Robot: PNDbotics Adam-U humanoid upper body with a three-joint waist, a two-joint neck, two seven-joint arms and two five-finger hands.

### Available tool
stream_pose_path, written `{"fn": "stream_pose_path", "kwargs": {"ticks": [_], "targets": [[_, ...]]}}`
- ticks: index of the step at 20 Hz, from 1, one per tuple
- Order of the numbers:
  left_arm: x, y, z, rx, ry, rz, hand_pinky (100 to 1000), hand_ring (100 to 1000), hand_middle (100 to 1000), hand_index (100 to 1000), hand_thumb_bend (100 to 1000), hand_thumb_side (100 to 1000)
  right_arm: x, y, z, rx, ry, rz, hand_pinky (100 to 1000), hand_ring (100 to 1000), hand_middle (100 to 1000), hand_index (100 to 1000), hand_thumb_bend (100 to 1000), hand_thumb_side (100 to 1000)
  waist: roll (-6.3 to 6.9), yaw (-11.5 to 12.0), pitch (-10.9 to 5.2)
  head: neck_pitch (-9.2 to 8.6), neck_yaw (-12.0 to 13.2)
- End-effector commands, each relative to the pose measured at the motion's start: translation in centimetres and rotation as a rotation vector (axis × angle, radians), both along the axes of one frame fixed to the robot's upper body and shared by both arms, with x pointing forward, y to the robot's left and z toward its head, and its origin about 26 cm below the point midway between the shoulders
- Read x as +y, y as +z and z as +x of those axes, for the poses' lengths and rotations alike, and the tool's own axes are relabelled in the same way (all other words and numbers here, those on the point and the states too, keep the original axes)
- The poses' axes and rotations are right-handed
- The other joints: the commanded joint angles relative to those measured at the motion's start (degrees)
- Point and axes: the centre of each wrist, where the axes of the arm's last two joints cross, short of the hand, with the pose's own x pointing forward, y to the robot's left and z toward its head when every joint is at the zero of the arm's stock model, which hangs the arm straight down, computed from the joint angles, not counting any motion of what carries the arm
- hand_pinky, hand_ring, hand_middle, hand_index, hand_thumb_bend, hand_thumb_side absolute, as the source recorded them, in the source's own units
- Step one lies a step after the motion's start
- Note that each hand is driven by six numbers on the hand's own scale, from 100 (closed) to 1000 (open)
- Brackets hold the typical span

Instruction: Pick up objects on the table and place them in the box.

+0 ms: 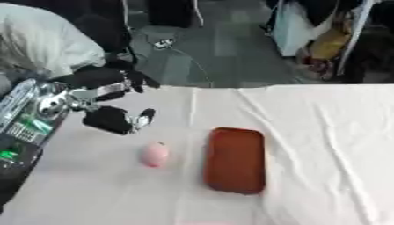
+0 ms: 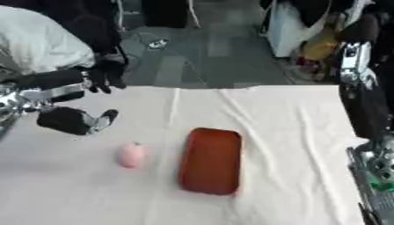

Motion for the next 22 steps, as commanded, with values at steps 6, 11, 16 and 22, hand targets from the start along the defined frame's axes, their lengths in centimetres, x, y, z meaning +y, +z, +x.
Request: {"fn": "stream_pose_path", "kwargs": {"ticks": [6,11,16,22], "targets": [[2.4,-0.3,4.0,0.123,0.03,0.18,927,941,983,1000,626,665,-0.2,0.4,-0.3,-0.012,0.003,-0.011,100,316,453,845,100,641,0.1,-0.28,-1.16,-0.38,0.9],[2.9,-2.0,5.8,0.178,0.04,0.198,937,954,993,1000,670,742,-0.1,0.4,-0.3,-0.012,0.006,-0.009,100,316,452,845,100,640,0.13,-0.5,-1.27,-0.52,1.33],[3.3,-2.9,6.8,0.2,0.039,0.228,941,957,993,1000,723,713,0.0,0.4,-0.3,-0.012,0.011,-0.008,100,316,452,845,100,639,0.19,-0.73,-1.38,-0.43,1.13],[3.5,-3.6,7.5,0.244,0.014,0.282,934,958,991,1000,917,632,0.2,0.4,-0.3,-0.01,0.019,-0.007,100,316,452,845,100,640,0.3,-1.0,-1.47,0.27,1.1]]}}
